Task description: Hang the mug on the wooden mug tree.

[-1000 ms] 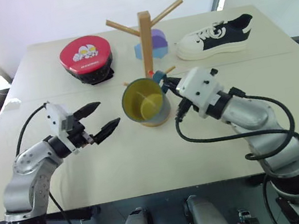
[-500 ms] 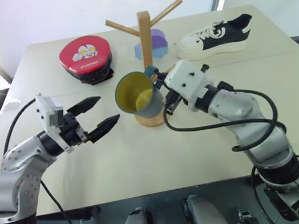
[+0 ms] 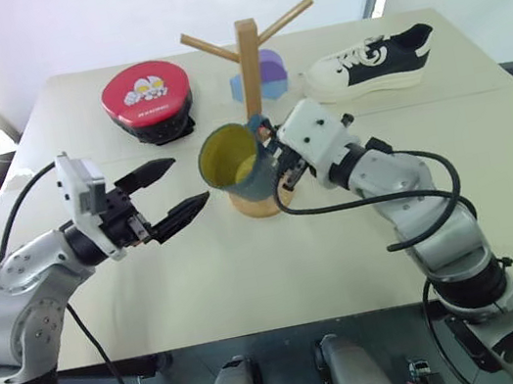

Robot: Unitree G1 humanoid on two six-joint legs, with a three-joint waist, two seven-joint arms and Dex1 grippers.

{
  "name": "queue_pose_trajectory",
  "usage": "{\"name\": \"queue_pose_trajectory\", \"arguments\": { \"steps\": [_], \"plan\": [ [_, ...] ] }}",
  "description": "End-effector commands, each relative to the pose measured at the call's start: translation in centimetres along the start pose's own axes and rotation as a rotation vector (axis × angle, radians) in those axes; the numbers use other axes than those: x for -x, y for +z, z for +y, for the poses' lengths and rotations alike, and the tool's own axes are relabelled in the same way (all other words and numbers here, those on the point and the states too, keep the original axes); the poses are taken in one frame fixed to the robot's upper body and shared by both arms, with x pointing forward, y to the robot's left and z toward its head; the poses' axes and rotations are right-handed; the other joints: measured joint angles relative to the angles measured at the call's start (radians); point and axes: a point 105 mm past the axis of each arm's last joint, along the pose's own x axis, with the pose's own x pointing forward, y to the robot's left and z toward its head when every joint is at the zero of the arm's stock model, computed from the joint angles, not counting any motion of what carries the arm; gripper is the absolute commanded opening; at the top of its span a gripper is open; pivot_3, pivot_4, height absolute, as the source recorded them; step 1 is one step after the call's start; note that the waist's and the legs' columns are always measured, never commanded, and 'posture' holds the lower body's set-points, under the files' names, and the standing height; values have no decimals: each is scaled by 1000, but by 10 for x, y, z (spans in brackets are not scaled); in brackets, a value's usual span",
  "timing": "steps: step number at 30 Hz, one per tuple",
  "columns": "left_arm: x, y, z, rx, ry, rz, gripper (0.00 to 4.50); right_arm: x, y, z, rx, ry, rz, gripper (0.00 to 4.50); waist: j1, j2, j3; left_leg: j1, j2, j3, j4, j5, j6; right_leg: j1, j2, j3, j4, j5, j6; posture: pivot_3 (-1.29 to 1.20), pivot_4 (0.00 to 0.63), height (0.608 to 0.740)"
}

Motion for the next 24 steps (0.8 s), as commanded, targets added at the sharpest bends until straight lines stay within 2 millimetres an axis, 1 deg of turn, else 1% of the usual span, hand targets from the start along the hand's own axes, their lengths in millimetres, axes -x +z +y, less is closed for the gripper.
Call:
{"name": "queue_pose_trajectory", "arguments": {
  "steps": [1, 2, 5, 7, 11, 14, 17, 18, 20, 22, 24],
  "plan": [
    [-1, 11, -5, -37, -14, -34, 4500, 3, 17, -11, 31, -53, -58, 2491, 0, 0, 0, 0, 0, 0, 0, 0, 0, 0, 0, 0, 0, 0, 0, 0, 150, 735],
    [-1, 10, -5, -37, -13, -33, 4500, 5, 17, -11, 35, -54, -64, 2982, 0, 0, 0, 0, 0, 0, 0, 0, 0, 0, 0, 0, 0, 0, 0, 0, 150, 735],
    [-2, 9, -3, -35, -9, -33, 4500, 8, 17, -14, 41, -52, -72, 2982, 0, 0, 0, 0, 0, 0, 0, 0, 0, 0, 0, 0, 0, 0, 0, 0, 150, 735],
    [-1, 10, 3, -21, 21, -49, 4500, 15, 21, -16, 51, -47, -110, 2982, 0, 0, 0, 0, 0, 0, 0, 0, 0, 0, 0, 0, 0, 0, 0, 0, 150, 735],
    [8, 1, 18, 16, 111, -43, 4500, 35, 18, -31, 36, -30, -171, 2982, 3, 0, 0, 0, 0, 0, 0, 0, 0, 1, 0, -1, -1, 0, 0, 0, 150, 735],
    [15, -8, 26, 36, 161, -22, 4500, 49, 15, -35, 10, 22, -230, 2982, 2, 0, 0, 0, 0, 0, 0, 0, 0, 1, 1, -1, -2, 1, 2, 0, 150, 735],
    [31, -32, 44, 60, 300, 28, 4500, 67, -9, -49, -117, 18, -210, 2982, 1, 0, 0, 0, 0, 0, 0, 0, 0, 2, 1, -1, -2, 1, 2, 0, 150, 735],
    [38, -41, 52, 57, 367, 48, 4500, 71, -19, -55, -163, -11, -198, 2982, 1, 0, 0, 1, 0, 0, 0, 0, 1, 2, 1, -1, -2, 1, 2, 0, 150, 735],
    [46, -53, 62, 55, 453, 74, 4500, 76, -34, -63, -228, -56, -179, 2982, 1, -1, 0, 1, 0, 0, -1, 0, 1, 3, 1, 0, -2, 1, 2, 0, 150, 735],
    [56, -66, 71, 54, 548, 90, 4500, 81, -64, -72, -310, -137, -135, 2982, 3, -1, 0, 1, 0, 0, -1, 0, 1, 2, 1, 0, -2, 0, 1, 0, 150, 735],
    [70, -84, 78, 40, 645, 137, 4500, 85, -90, -72, -381, -178, -106, 2982, 3, -2, 0, 3, 1, 0, -1, 0, 1, 4, 0, 0, -2, 0, 0, 0, 150, 735]
  ]
}}
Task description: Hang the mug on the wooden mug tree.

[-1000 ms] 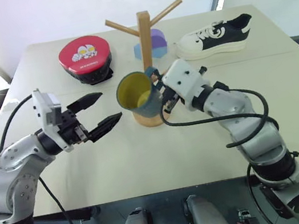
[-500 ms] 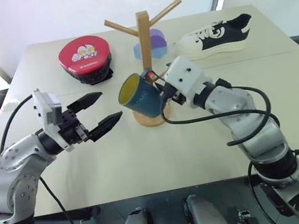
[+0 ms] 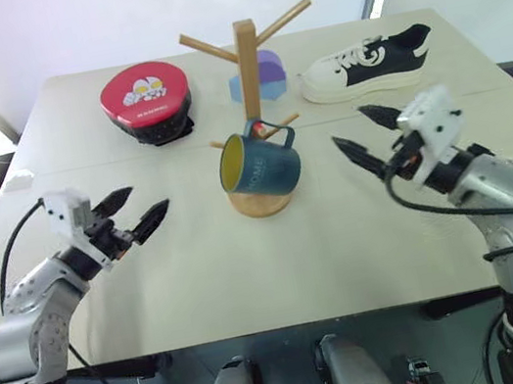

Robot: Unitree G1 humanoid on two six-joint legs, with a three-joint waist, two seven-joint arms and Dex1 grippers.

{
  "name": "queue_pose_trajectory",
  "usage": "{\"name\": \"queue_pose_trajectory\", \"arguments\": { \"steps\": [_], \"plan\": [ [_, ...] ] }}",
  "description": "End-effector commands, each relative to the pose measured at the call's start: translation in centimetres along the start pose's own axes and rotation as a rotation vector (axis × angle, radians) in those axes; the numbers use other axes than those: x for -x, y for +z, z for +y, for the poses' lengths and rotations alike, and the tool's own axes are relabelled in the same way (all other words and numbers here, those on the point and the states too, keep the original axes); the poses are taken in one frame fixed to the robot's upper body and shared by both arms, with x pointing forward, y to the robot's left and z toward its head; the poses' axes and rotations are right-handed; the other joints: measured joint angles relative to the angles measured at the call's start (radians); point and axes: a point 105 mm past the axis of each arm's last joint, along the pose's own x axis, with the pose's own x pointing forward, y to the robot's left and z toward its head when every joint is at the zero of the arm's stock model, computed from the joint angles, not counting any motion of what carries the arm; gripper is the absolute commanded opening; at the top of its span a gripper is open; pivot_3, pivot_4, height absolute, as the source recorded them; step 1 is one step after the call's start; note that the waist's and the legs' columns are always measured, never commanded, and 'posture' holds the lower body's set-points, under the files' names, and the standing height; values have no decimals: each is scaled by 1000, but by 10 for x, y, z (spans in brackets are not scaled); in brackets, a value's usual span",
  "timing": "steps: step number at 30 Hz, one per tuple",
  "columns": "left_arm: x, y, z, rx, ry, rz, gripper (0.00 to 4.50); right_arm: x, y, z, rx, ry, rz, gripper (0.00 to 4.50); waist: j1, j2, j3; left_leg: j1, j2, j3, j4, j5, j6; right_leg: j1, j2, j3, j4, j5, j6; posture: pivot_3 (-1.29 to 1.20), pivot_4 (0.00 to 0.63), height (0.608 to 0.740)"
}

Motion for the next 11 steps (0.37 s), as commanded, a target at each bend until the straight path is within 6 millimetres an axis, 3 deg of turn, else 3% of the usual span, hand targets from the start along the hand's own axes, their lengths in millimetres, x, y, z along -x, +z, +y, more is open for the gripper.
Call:
{"name": "queue_pose_trajectory", "arguments": {
  "steps": [1, 5, 11],
  "plan": [
    [12, -15, 24, -63, 162, 20, 4500, 12, -29, -16, -81, -90, 9, 2982, 0, 0, 0, 1, 0, 0, 0, 0, 0, 1, 0, 0, 0, 0, 0, 0, 150, 735],
    [21, -27, 24, -46, 196, 24, 4500, 15, -57, -14, -131, -75, 60, 2982, -1, 1, 0, 0, 0, 1, -1, 0, 0, -1, -1, 1, -1, 0, 0, 0, 150, 735],
    [26, -32, 22, -49, 204, 21, 4500, 14, -74, -19, -155, -85, 69, 2982, 0, 1, 0, 0, 1, 1, -1, 0, 0, -1, -2, 2, 0, 0, 0, 0, 150, 735]
  ]
}}
